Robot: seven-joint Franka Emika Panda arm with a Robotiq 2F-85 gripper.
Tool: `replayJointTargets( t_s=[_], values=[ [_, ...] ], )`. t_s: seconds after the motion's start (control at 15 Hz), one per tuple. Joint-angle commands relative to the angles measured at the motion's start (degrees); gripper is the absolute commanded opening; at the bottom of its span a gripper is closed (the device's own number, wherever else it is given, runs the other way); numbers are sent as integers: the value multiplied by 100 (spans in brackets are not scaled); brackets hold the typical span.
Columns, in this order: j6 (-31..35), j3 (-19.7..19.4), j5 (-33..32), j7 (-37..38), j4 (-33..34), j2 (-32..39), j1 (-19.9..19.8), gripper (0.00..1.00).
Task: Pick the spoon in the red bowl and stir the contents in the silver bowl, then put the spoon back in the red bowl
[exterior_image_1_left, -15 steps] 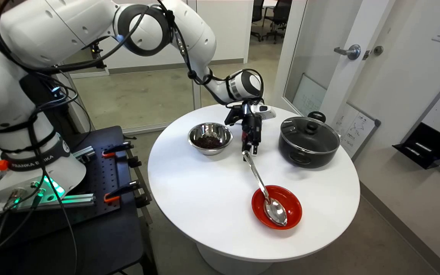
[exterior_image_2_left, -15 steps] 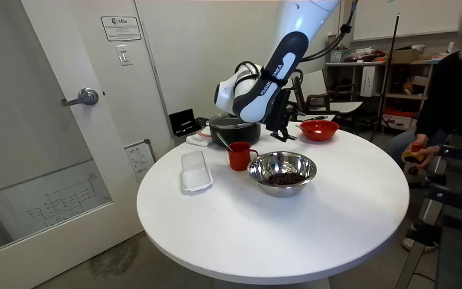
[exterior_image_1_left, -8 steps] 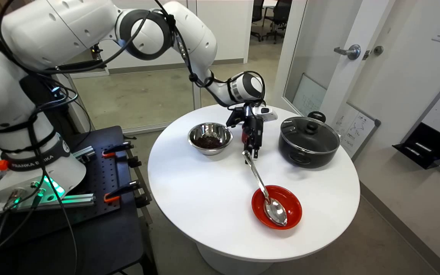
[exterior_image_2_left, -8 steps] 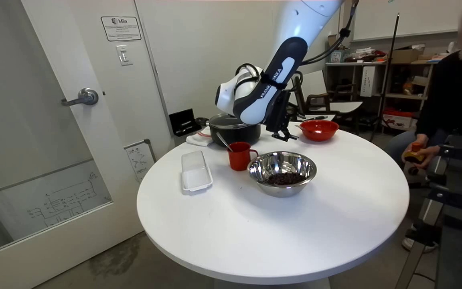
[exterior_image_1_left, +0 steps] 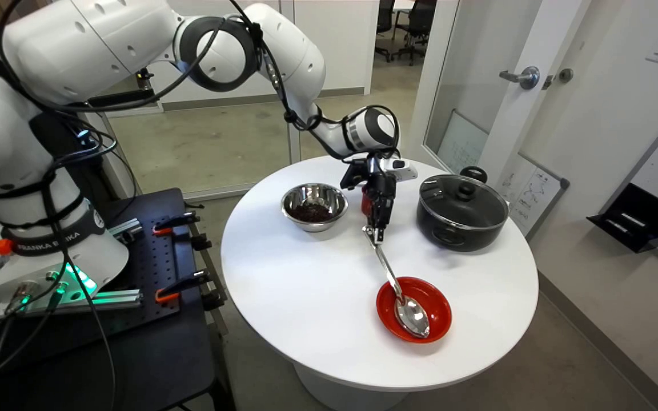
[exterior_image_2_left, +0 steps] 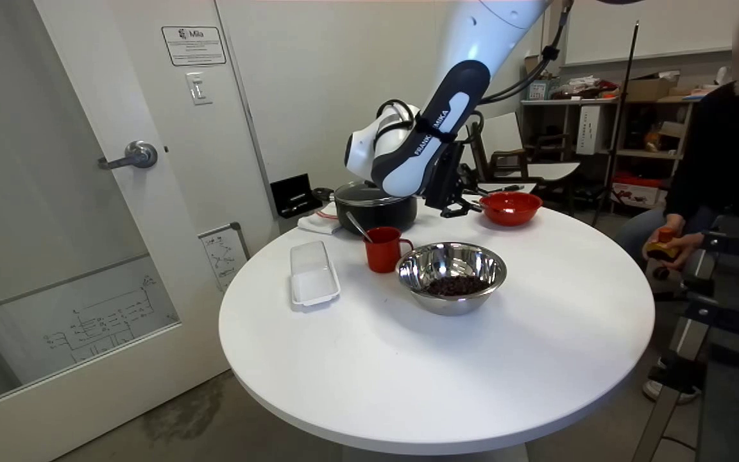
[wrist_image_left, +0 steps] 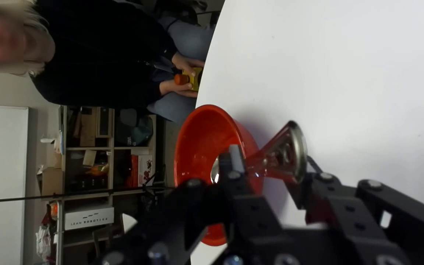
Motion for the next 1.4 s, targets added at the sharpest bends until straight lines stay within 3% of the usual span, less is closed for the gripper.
replayJointTargets(
  t_s=[0.0, 0.6, 1.33],
  values=[
    [-248, -91, 163, -235, 352, 197, 34, 2],
    [-409, -117, 166, -299, 416, 225, 65, 1],
    [-574, -205, 32, -51, 195, -278, 465, 1]
  ],
)
